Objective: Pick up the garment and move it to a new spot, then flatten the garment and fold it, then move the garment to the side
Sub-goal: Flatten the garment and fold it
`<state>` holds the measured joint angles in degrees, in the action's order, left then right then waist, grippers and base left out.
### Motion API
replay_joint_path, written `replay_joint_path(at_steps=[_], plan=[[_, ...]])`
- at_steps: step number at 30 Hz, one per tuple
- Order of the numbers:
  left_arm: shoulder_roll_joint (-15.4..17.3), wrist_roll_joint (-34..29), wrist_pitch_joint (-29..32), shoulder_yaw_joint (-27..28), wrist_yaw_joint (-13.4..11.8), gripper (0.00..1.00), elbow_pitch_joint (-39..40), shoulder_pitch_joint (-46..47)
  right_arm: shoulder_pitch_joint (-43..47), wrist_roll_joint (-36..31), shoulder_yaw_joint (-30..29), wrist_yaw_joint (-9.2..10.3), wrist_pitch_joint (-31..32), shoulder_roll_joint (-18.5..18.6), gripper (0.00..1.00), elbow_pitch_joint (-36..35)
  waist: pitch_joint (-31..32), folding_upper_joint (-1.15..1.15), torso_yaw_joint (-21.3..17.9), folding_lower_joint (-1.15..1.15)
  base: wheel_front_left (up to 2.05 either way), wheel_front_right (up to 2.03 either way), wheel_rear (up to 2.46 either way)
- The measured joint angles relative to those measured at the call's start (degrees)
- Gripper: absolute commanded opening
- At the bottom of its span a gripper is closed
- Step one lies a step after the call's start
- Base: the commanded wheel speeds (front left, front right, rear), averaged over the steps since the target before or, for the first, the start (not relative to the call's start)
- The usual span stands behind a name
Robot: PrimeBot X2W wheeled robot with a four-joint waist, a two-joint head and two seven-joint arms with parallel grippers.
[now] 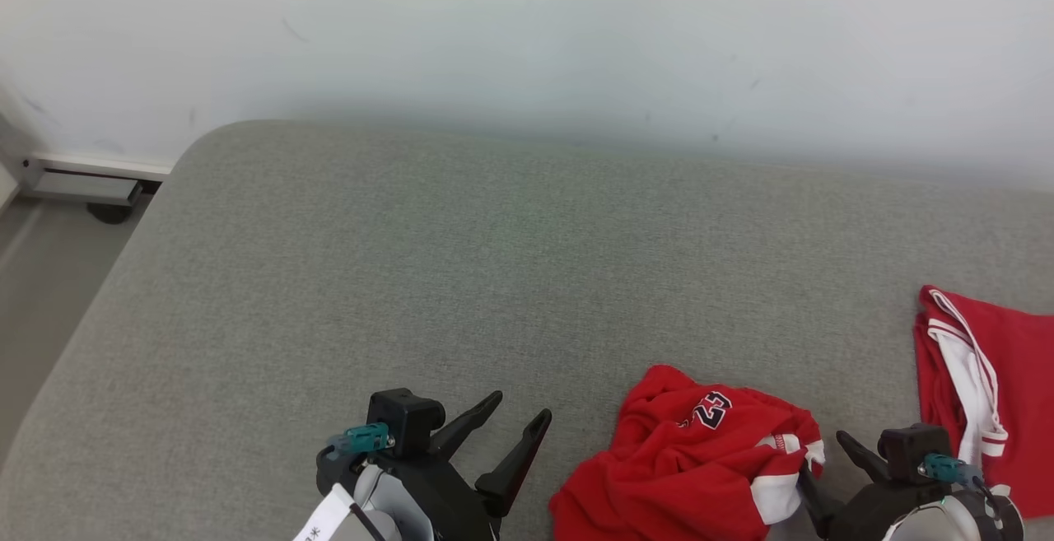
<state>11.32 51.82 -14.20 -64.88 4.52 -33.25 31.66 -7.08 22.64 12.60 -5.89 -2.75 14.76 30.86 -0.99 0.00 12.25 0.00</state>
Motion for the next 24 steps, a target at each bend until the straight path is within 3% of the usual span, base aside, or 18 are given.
replay_joint_path(at_steps=[2,3,4,6,14,24], plan=[[0.2,0.0,-0.04,0.43,-0.05,1.0,0.41,0.0,-0.51,0.0,0.57,-0.18,0.69,0.0,1.0,0.64,-0.06,0.0,0.62,0.0,0.0,0.0,0.0],[0.29,0.0,-0.05,0.69,-0.05,1.0,0.54,0.0,-0.66,0.0,0.8,-0.19,0.82,0.0,0.85,0.87,-0.1,0.0,0.89,0.0,0.0,0.0,0.0],[0.42,0.01,-0.04,0.88,-0.08,1.0,0.6,-0.01,-0.75,0.0,1.0,-0.26,1.09,0.0,0.85,1.15,-0.13,0.0,1.11,0.0,0.0,0.0,0.0],[0.85,0.07,-0.05,1.24,-0.52,1.0,0.75,-0.22,-1.09,0.0,1.74,-0.46,1.34,-0.02,0.0,2.0,-0.17,0.0,1.4,0.0,0.0,0.0,0.0],[1.47,0.08,-0.05,1.43,-0.52,1.0,1.57,-2.33,-4.8,-0.01,2.29,-0.68,1.43,0.71,0.0,2.57,-0.26,0.0,0.93,0.0,0.0,0.0,0.0],[0.65,0.03,-0.07,1.51,-0.51,1.0,2.48,-2.35,-12.76,-0.73,-0.14,-0.71,-3.16,4.23,0.0,0.31,0.45,0.0,-0.93,0.01,0.0,0.0,0.0]])
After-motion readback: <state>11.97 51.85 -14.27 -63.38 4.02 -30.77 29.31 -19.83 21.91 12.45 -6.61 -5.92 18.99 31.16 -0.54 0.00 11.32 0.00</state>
